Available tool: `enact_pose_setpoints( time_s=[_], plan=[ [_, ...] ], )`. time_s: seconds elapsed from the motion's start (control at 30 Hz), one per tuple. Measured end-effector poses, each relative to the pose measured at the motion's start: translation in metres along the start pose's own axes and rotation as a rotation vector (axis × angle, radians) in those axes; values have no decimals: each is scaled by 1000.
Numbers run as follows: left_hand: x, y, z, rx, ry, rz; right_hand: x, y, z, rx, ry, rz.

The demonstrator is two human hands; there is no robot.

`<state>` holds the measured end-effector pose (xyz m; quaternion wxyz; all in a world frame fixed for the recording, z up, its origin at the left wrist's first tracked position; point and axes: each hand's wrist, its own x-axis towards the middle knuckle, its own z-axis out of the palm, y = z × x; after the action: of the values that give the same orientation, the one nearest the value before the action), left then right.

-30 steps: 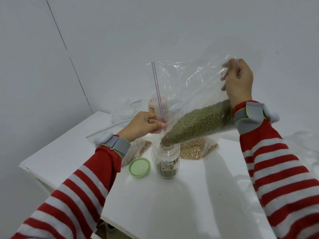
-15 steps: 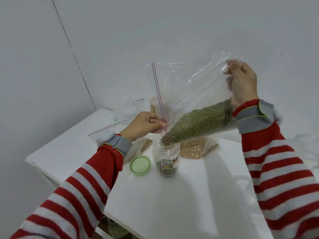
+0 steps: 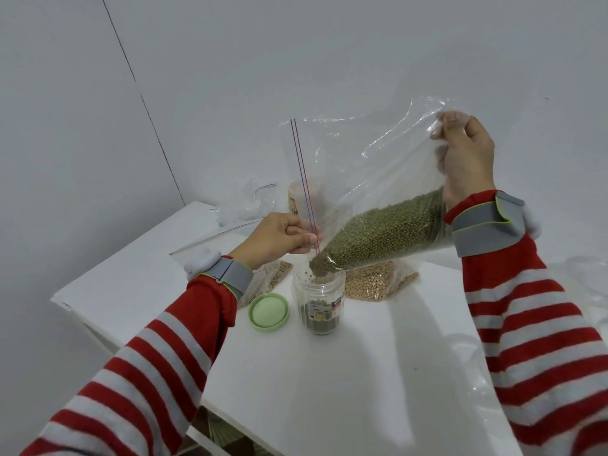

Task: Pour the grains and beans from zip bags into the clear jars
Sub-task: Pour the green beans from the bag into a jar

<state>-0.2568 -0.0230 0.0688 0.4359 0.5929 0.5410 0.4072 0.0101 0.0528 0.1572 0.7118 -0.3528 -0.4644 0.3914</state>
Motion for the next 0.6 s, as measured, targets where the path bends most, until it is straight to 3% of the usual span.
enact_pose_setpoints(
  time_s=[0.6],
  plan=[
    [2, -2, 0, -1, 10, 6, 7, 9, 9, -72, 85, -58]
  ],
)
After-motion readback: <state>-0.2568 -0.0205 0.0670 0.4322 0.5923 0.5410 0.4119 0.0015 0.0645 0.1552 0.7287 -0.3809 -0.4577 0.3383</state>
